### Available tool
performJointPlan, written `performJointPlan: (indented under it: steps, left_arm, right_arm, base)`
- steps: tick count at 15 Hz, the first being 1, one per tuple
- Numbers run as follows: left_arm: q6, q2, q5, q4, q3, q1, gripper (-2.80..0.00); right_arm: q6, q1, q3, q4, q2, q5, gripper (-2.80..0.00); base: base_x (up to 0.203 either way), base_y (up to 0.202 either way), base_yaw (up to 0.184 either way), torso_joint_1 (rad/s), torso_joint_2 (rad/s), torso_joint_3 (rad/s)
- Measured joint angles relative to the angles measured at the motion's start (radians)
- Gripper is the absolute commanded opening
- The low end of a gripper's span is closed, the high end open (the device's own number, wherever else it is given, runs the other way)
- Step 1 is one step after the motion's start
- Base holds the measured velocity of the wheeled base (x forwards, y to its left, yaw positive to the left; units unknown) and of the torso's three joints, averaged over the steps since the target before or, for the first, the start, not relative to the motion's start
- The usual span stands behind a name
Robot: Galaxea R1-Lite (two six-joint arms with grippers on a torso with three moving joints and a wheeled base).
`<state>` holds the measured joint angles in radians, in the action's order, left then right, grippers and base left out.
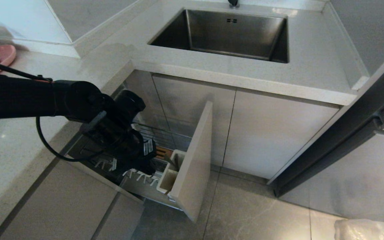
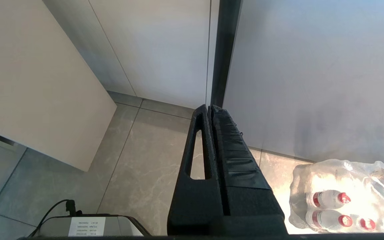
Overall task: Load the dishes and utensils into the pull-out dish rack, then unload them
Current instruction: Take the chopsticks out of the cupboard
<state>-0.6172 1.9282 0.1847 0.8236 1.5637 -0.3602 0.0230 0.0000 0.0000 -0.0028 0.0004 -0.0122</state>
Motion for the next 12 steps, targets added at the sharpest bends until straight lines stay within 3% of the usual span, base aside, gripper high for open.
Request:
performJointPlan:
  steps: [6,9,12]
  left_arm:
    - [-0.005,0.045,0.037,-0.002,-0.004,-0.003,-2.80]
    - [-0.049,0.060,0.084,-0.007,-0.005,-0.019,-2.80]
    - [-0.054,0.069,0.113,-0.009,-0.004,-0.025,-2.80]
  right_arm:
    - [0.000,0.000,0.000,0.000,0.000,0.000,-2.80]
    - [0.000,0.000,0.000,0.000,0.000,0.000,-2.80]
    - [0.000,0.000,0.000,0.000,0.000,0.000,-2.80]
  base:
    - [0.000,0.000,0.000,0.000,0.00,0.000]
    - [0.000,0.000,0.000,0.000,0.00,0.000]
    - [0.000,0.000,0.000,0.000,0.00,0.000]
